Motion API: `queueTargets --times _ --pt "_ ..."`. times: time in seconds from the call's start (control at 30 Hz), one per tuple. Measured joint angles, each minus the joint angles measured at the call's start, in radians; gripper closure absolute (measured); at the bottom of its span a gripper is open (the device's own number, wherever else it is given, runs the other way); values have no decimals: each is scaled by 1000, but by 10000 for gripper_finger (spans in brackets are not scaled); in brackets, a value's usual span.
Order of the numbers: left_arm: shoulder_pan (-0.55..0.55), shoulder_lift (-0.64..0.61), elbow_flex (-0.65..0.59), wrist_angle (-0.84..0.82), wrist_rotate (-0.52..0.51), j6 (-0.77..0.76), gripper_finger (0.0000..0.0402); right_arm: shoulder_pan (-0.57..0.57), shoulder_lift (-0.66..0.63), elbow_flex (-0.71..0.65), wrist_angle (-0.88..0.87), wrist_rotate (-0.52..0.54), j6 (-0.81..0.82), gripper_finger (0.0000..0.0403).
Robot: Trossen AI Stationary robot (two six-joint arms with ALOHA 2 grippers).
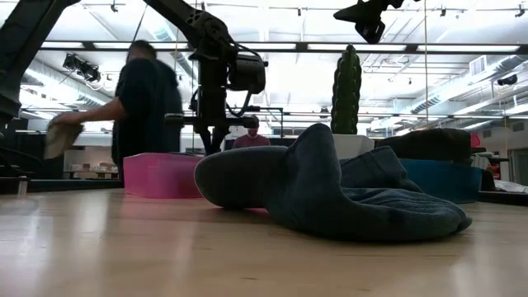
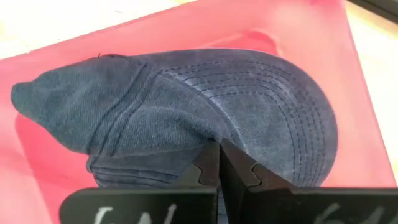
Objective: Pick & Place hat
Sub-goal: Put the left blue cap into the red bin
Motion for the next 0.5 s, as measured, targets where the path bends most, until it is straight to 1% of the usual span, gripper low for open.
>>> queueTargets --times 0.13,0.23,0.33,0.4,0.5 --pt "21 0 0 0 3 -9 399 0 0 0 0 0 0 158" --pt "41 0 0 2 33 5 399 0 0 0 0 0 0 158" --pt "52 0 0 21 42 25 393 0 0 0 0 0 0 158" --pt "57 0 0 28 45 25 380 0 0 0 -1 0 0 158" --pt "59 0 0 30 52 46 346 0 0 0 -4 0 0 158"
